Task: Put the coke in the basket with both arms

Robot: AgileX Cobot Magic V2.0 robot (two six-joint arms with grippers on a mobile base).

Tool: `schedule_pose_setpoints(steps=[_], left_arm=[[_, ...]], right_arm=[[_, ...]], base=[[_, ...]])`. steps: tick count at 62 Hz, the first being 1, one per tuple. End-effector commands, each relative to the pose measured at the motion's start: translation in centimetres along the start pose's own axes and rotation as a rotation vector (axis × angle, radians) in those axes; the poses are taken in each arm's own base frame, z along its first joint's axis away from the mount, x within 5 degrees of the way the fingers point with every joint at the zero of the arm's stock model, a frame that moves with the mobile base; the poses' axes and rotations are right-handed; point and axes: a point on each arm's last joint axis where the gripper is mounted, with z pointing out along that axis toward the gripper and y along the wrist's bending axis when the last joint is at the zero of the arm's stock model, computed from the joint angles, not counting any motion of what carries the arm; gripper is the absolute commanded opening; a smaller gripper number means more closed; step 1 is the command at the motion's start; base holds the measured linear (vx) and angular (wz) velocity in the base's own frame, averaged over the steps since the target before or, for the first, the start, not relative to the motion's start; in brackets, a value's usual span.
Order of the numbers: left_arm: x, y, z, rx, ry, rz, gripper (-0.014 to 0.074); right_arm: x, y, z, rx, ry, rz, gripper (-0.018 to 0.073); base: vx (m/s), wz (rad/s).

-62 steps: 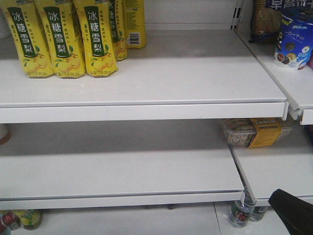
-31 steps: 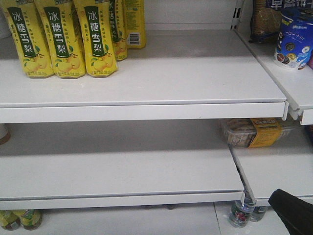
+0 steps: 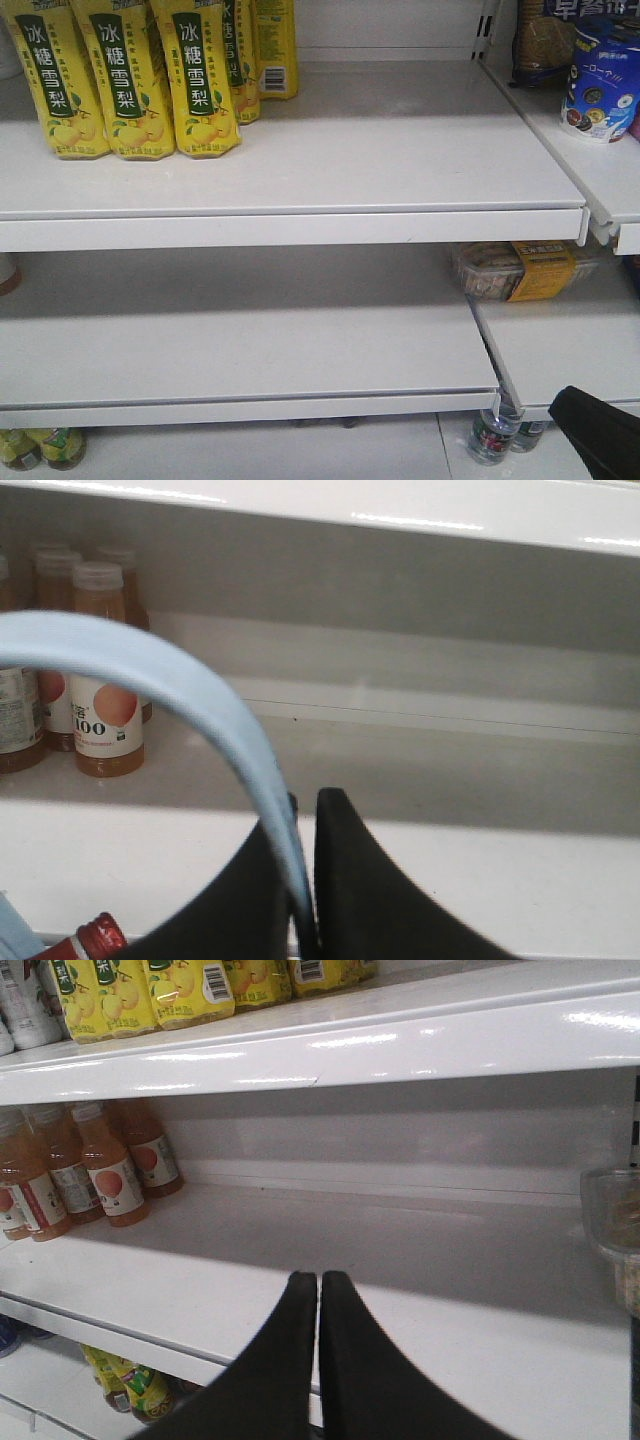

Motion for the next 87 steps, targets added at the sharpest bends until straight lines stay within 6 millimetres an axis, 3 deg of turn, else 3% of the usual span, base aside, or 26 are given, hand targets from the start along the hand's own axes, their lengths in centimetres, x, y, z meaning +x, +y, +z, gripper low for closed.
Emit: schedule_pose_setpoints(steps=[1,75,82,87], left_arm=[[-2.27,-0.65,-0.53,0.053,-0.188,0.077,-0.0006],[-2.3,-0.66,-0.53,0.054,-0.188,0.074,-0.0006],[-2.3,-0.66,-0.53,0.054,-0.188,0.074,-0.0006],[-2.3,-0.66,-0.53,0.054,-0.188,0.074,-0.0006]], right_arm=[[-0.93,-0.02,0.03,0.02,-0.027,-0.048,-0.0005],[-0.93,-0.02,0.03,0.02,-0.027,-0.046,-0.0005],[-0.93,-0.02,0.03,0.019,-0.028,0.019,-0.0005],[-0.93,-0.02,0.03,0.017,-0.029,0.166,-0.0005]], base=[[0.0,0.0],[0.0,0.0],[0.0,0.0],[0.0,0.0]])
